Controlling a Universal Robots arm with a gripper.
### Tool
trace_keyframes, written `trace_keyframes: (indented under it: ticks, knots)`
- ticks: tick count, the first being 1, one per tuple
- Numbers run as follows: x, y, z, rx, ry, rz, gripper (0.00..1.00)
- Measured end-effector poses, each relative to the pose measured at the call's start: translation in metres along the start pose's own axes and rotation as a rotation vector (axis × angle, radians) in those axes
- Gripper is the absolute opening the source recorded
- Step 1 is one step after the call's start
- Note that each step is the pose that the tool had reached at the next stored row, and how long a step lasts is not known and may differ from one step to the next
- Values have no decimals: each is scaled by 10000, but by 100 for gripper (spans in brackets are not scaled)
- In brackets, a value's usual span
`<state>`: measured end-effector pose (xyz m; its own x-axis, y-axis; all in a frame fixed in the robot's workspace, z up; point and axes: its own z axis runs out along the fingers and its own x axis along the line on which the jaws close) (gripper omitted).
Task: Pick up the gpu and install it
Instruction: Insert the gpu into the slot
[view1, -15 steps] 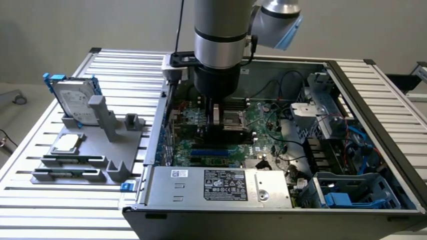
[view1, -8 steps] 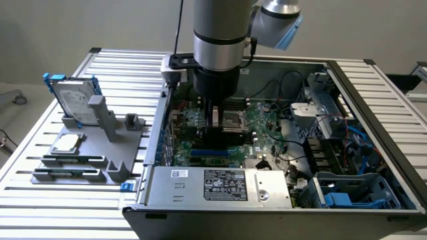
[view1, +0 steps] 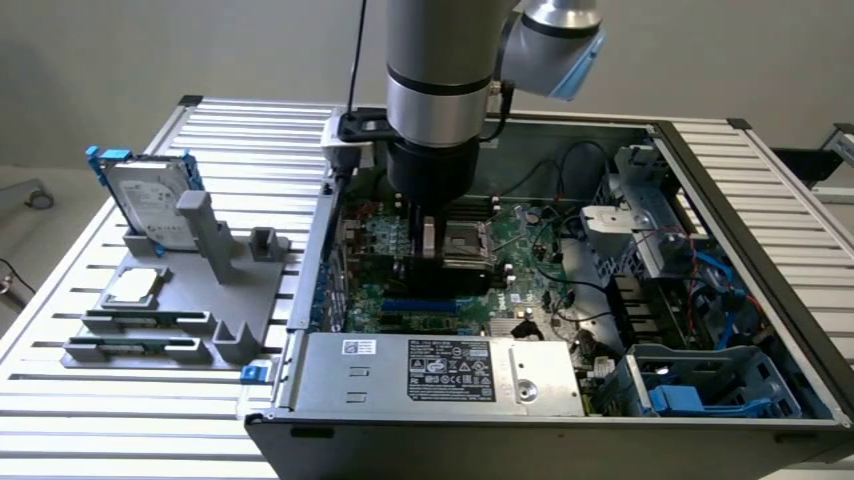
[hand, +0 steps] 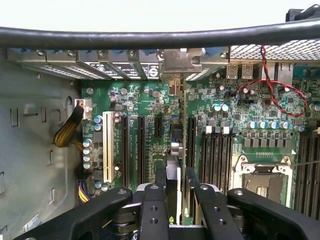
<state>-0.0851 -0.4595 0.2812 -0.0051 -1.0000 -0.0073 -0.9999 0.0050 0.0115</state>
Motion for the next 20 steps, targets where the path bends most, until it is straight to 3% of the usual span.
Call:
trace_keyframes:
  ticks: [20]
  knots:
    - [36, 8, 53, -1, 2, 96, 26]
